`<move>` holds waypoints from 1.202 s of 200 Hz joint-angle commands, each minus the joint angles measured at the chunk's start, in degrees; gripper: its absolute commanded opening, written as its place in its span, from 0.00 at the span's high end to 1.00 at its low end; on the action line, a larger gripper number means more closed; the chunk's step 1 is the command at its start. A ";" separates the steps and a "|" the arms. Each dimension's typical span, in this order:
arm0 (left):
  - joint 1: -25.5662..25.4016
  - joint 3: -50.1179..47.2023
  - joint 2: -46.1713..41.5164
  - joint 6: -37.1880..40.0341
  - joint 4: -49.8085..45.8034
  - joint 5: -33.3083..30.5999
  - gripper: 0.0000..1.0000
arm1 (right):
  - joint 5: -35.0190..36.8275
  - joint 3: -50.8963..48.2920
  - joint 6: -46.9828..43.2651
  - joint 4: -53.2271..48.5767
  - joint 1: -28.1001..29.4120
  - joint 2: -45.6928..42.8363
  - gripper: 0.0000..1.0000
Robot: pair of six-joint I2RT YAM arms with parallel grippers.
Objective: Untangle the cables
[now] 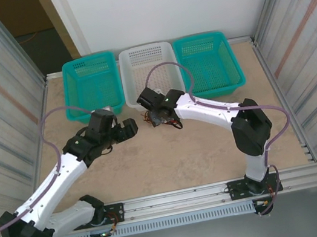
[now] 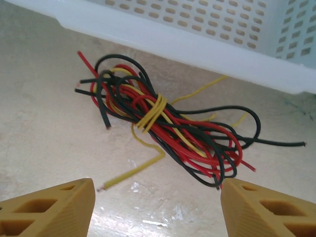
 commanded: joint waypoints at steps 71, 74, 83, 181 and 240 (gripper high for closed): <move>0.25 2.12 1.99 -0.05 0.71 0.80 0.05 | 4.30 3.78 -3.85 -0.79 0.06 4.99 0.67; 0.30 2.13 2.12 -0.14 0.66 0.88 0.05 | 4.55 3.83 -4.00 -0.83 0.08 5.01 0.68; 0.25 2.13 2.39 -0.08 0.87 1.12 0.05 | 5.43 3.95 -4.44 -1.06 0.17 5.20 0.71; 0.75 5.94 0.56 0.79 -0.52 1.52 0.03 | 12.92 -11.16 -18.69 5.98 5.87 -15.02 1.00; 3.95 8.80 0.23 1.18 3.75 16.79 0.02 | 0.60 -20.62 -31.28 12.95 6.12 -37.43 1.00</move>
